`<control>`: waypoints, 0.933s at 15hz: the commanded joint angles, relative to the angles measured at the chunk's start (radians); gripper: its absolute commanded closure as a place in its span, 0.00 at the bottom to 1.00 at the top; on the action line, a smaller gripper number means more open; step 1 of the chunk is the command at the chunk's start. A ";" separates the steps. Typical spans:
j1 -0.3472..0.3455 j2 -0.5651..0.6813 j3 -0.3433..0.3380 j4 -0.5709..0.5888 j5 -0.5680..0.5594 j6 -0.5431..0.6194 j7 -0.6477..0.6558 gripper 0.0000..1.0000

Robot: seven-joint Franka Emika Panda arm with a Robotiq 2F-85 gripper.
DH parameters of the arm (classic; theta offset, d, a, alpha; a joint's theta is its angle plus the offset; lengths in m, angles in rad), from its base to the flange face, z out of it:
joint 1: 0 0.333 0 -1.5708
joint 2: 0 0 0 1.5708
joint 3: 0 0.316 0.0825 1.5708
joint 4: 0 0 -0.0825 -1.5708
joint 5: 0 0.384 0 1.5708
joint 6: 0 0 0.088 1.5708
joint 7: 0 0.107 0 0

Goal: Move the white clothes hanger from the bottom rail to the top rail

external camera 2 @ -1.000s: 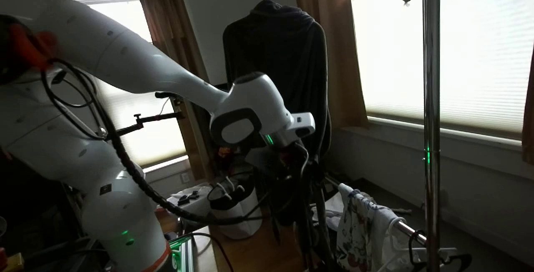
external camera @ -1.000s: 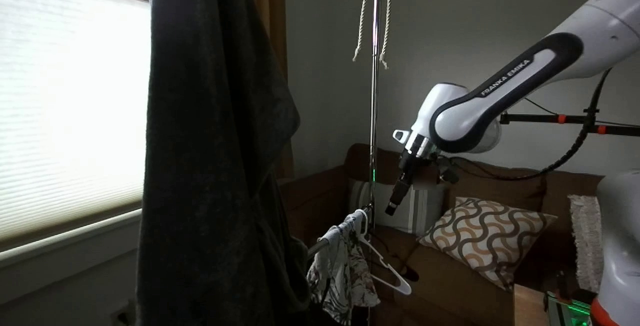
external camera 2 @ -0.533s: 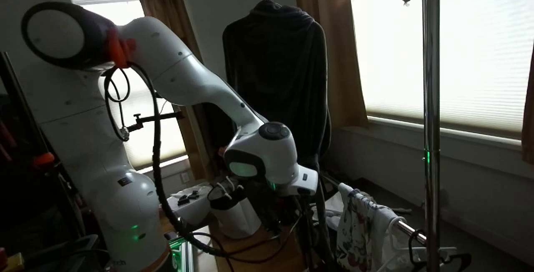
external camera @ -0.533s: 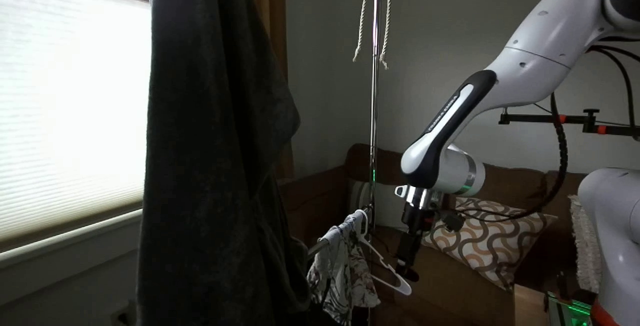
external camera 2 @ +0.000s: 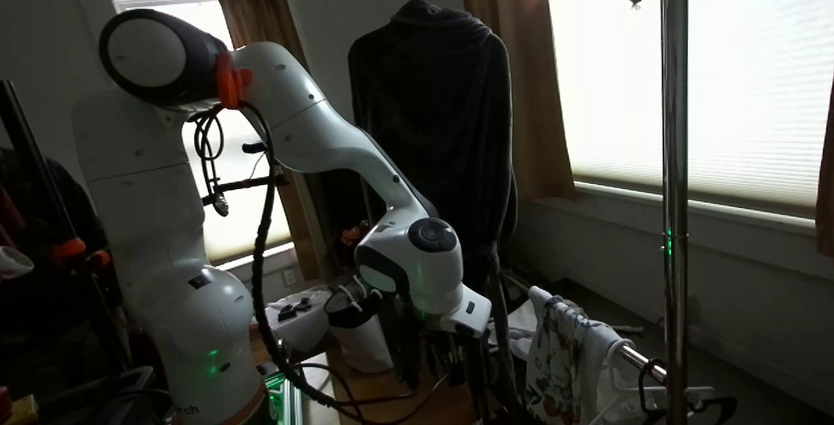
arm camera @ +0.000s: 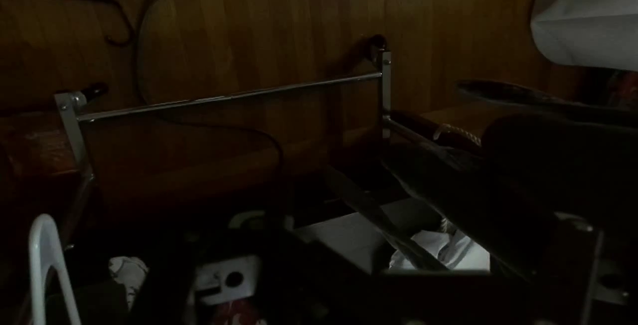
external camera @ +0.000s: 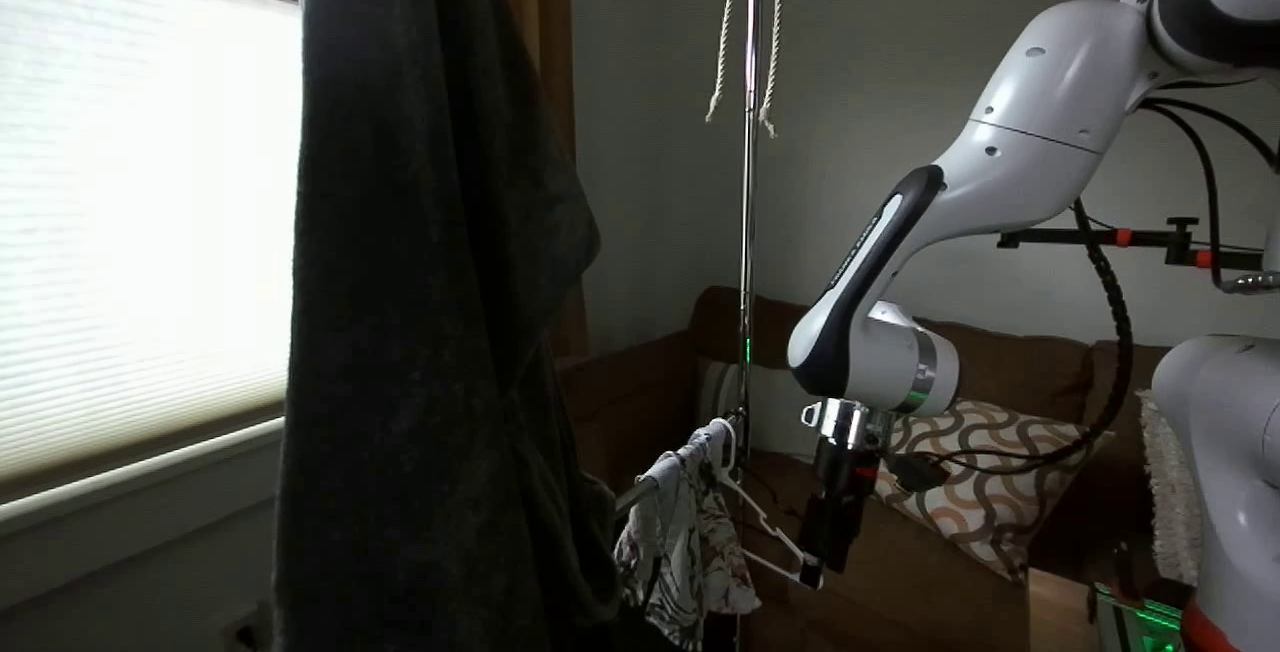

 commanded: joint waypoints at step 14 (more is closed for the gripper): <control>-0.071 0.441 0.037 0.120 0.917 0.171 -0.482 0.00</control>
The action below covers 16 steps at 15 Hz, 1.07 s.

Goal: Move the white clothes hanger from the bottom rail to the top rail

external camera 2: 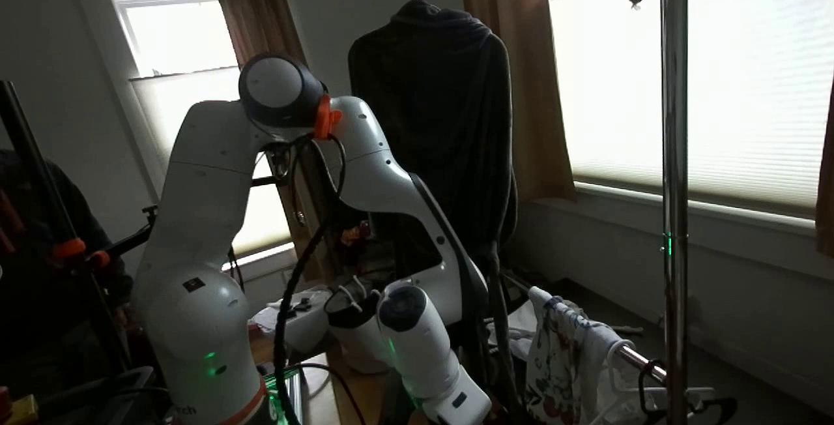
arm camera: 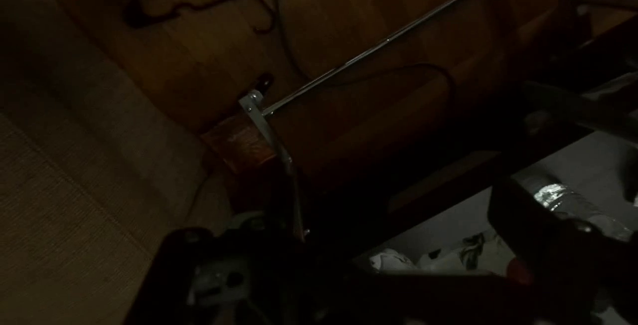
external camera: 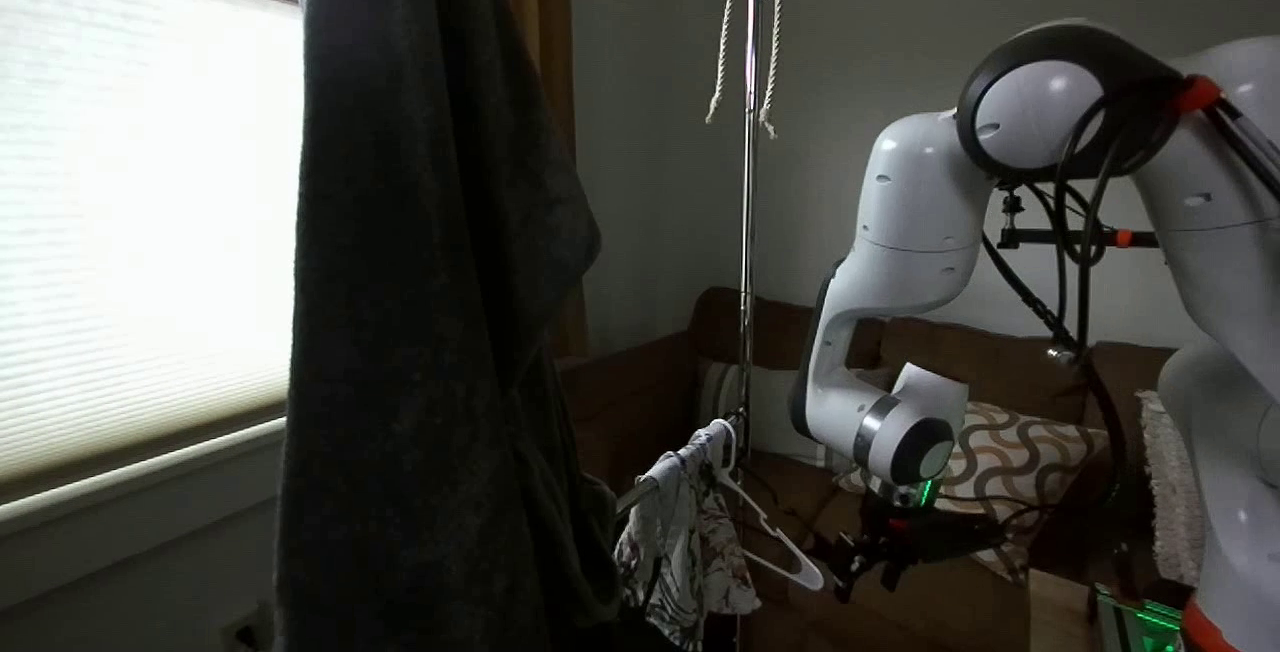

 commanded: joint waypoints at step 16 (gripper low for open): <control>0.240 0.267 -0.221 0.165 0.694 -0.160 -0.752 0.00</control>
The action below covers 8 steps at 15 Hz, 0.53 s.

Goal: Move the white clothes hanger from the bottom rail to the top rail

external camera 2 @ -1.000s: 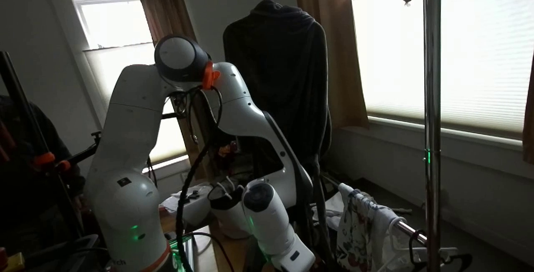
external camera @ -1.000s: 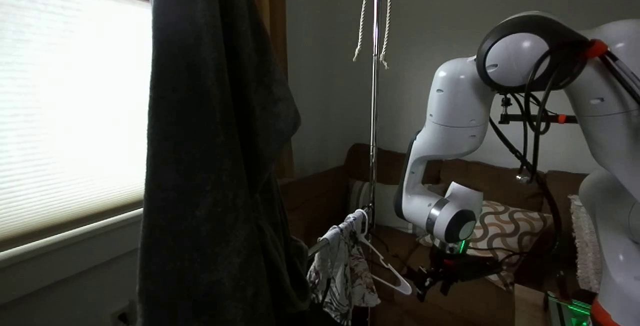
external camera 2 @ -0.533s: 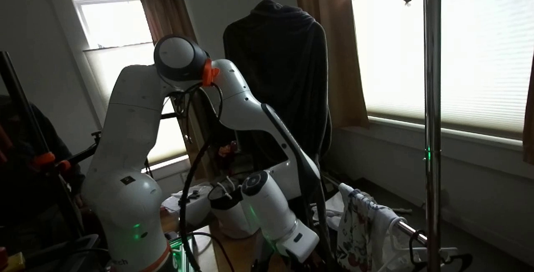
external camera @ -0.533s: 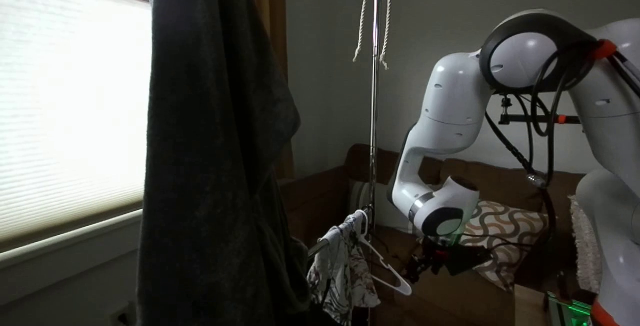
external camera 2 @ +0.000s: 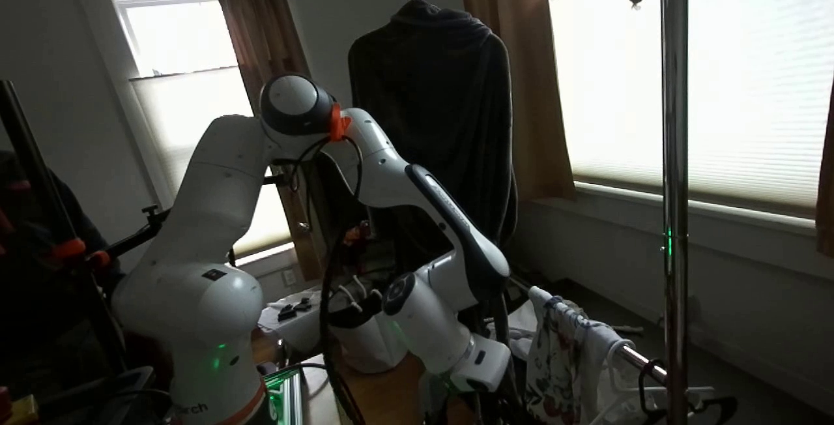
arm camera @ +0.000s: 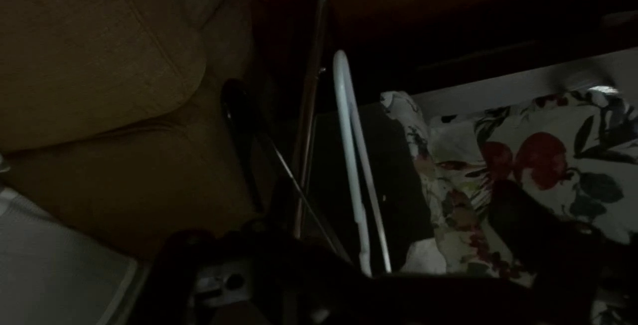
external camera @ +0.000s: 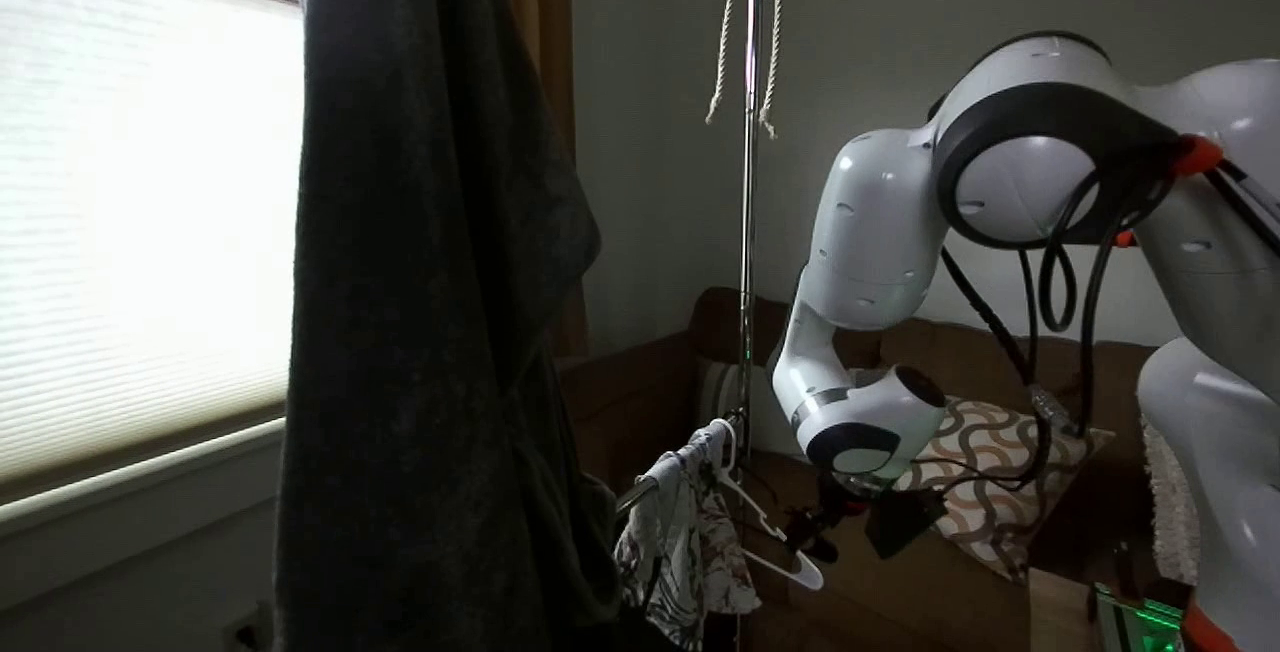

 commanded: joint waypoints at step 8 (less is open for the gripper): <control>-0.287 0.155 0.140 0.004 0.055 -0.323 -0.316 0.00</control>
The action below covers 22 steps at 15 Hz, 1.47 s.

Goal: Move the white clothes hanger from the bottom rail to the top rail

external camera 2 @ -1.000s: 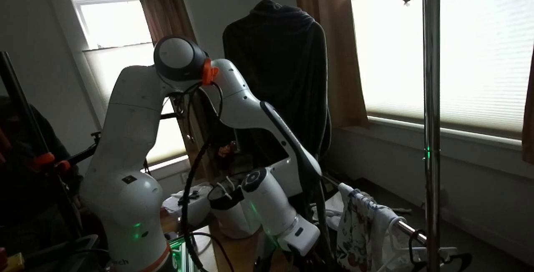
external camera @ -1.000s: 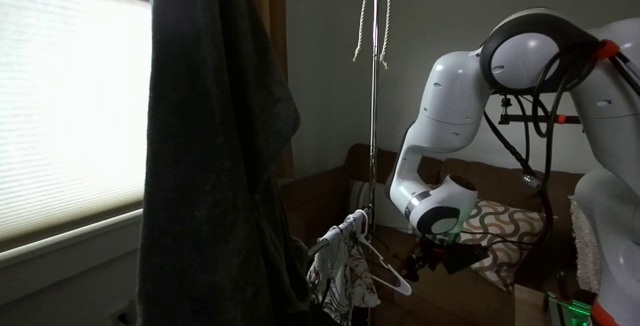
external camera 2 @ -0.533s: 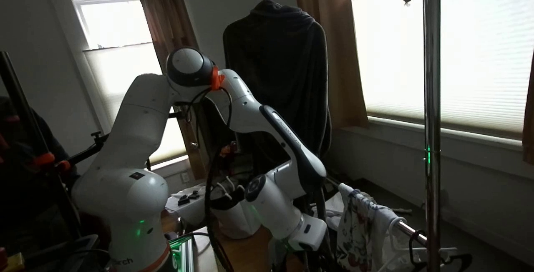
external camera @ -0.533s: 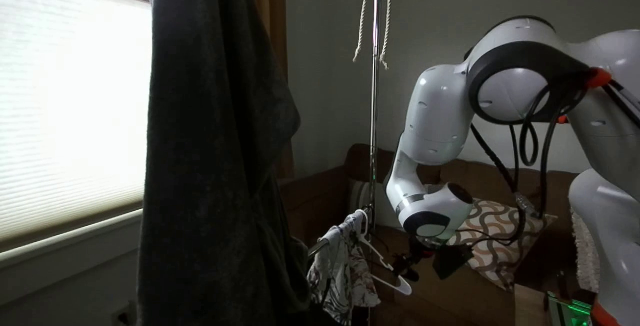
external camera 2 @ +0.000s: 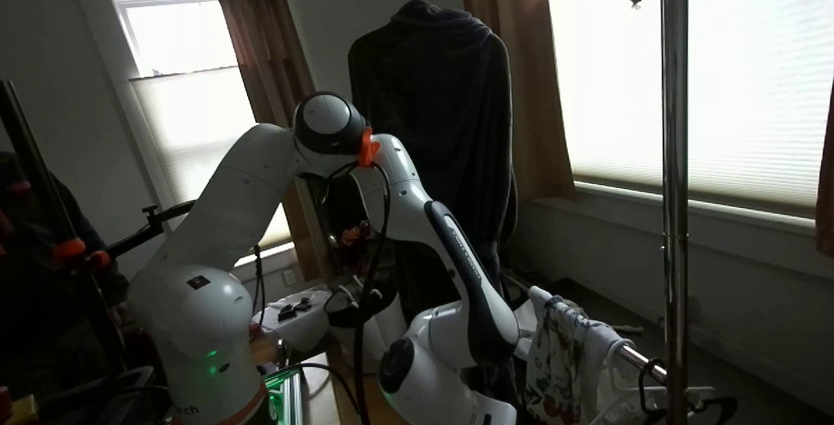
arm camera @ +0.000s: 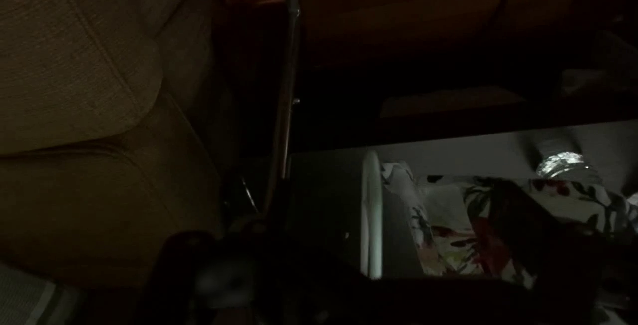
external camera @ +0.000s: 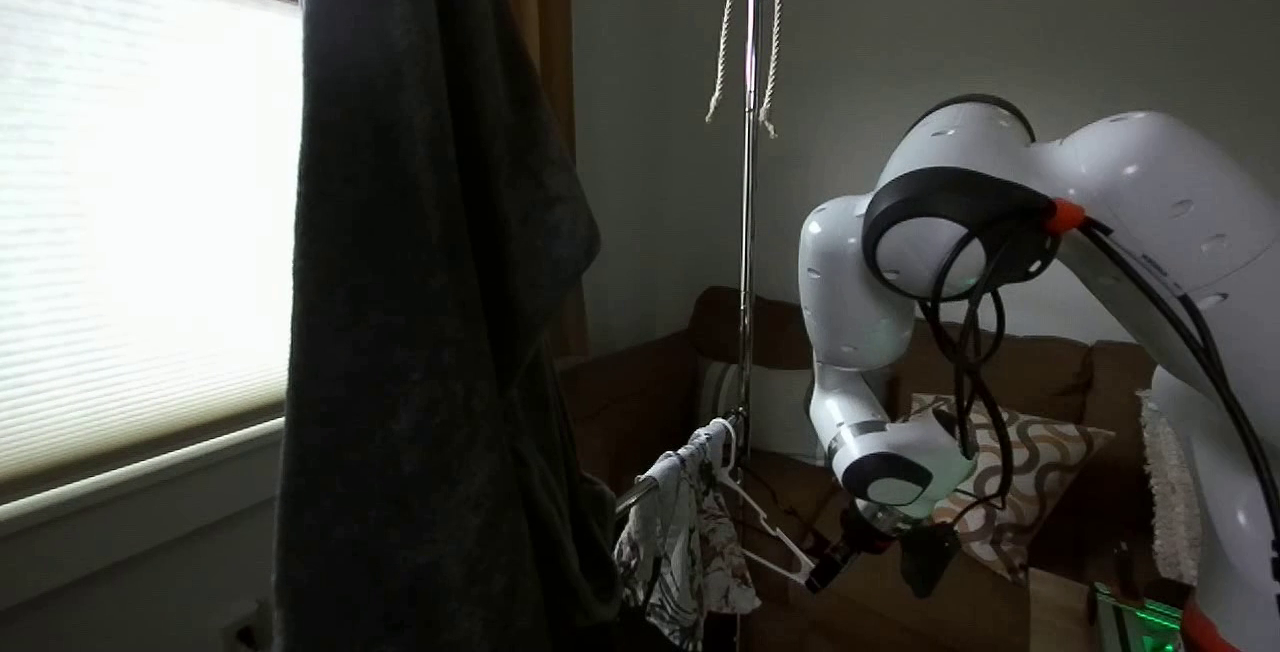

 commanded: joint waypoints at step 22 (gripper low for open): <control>-0.296 -0.101 0.190 0.036 0.043 -0.018 -0.314 0.98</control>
